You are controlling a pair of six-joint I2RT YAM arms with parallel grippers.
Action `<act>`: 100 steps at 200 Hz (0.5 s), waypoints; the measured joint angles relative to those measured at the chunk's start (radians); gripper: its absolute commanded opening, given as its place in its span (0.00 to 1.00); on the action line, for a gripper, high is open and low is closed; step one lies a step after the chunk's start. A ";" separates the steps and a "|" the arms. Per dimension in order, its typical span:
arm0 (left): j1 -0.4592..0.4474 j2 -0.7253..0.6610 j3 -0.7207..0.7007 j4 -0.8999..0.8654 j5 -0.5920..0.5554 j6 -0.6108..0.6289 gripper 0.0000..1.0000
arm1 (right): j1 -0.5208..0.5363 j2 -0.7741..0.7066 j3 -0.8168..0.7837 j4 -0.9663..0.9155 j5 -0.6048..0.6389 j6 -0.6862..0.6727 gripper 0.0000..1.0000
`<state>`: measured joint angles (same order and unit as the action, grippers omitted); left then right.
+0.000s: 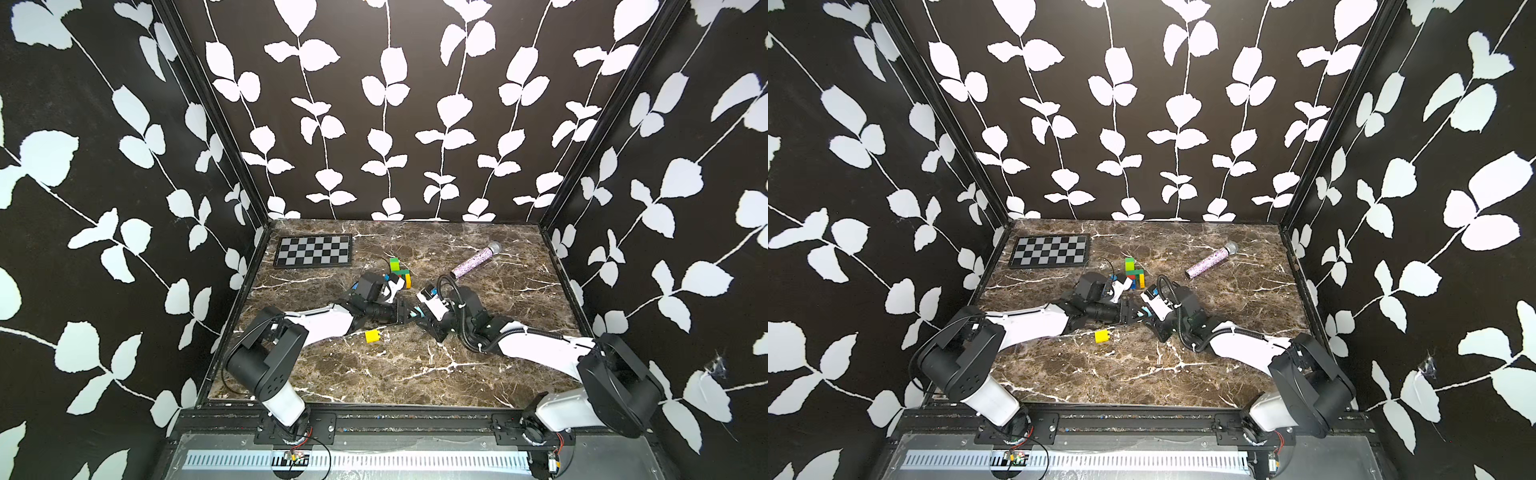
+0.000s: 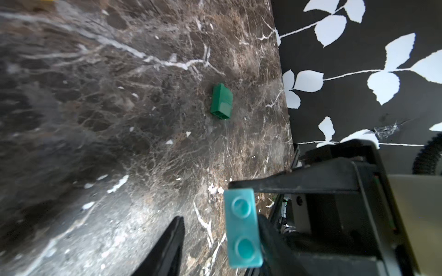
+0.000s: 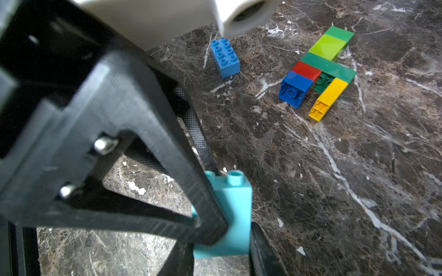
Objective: Assemble the letter h with lego
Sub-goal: Adjust the lego brick at the center of the board.
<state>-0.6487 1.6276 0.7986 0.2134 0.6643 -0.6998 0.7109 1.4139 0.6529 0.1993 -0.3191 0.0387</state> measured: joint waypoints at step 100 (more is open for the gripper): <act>-0.003 0.091 0.106 -0.025 0.034 -0.023 0.00 | 0.009 0.000 0.000 -0.012 0.044 -0.013 0.33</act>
<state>-0.6518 1.7184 0.9051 0.1883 0.6983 -0.7227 0.7200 1.4139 0.6529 0.1871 -0.2749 0.0261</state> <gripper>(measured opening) 0.162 0.307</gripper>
